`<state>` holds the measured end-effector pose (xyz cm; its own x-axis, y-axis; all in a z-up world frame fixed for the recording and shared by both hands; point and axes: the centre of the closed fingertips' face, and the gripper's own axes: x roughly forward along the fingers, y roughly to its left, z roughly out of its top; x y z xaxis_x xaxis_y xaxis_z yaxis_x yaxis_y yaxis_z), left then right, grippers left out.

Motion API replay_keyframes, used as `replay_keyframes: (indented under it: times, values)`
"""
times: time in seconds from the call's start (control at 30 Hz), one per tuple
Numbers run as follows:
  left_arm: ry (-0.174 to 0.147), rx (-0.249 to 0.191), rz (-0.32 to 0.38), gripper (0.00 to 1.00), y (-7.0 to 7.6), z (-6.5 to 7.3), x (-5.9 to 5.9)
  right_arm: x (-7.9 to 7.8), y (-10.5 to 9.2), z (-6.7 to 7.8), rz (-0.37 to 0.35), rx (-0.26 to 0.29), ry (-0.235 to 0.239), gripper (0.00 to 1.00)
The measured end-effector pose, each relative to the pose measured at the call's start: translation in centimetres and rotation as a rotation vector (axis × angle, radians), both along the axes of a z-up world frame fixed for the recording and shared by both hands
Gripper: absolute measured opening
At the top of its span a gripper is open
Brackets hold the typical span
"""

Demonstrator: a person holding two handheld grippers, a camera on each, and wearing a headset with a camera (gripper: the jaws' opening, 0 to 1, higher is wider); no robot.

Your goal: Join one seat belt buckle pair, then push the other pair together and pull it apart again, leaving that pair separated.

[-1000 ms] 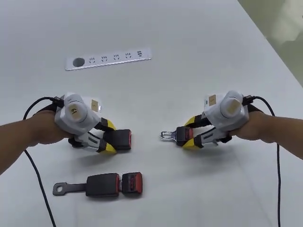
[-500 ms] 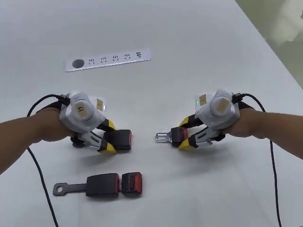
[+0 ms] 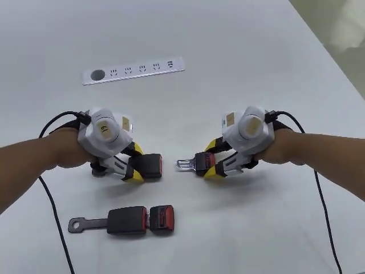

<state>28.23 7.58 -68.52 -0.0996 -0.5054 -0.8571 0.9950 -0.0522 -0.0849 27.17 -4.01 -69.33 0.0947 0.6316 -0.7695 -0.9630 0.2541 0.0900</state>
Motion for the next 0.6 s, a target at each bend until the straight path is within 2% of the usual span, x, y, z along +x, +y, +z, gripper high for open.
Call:
replay_keyframes:
  times: [0.07,0.23,0.47,0.6]
  values:
    - [-0.001,0.0,0.001,0.34,-0.1,0.2,-0.1,0.3,0.0,0.1,-0.001,0.002,-0.003,0.32]
    - [-0.002,0.002,-0.002,0.34,-0.3,0.3,-0.2,0.4,1.7,0.3,0.013,0.025,-0.003,0.32]
    - [-0.003,0.004,0.0,0.34,-0.1,0.0,0.2,0.7,3.2,0.5,0.023,0.046,-0.005,0.32]
    - [-0.004,0.006,-0.008,0.34,0.0,-0.1,0.3,1.0,3.0,0.3,0.028,0.049,-0.002,0.32]
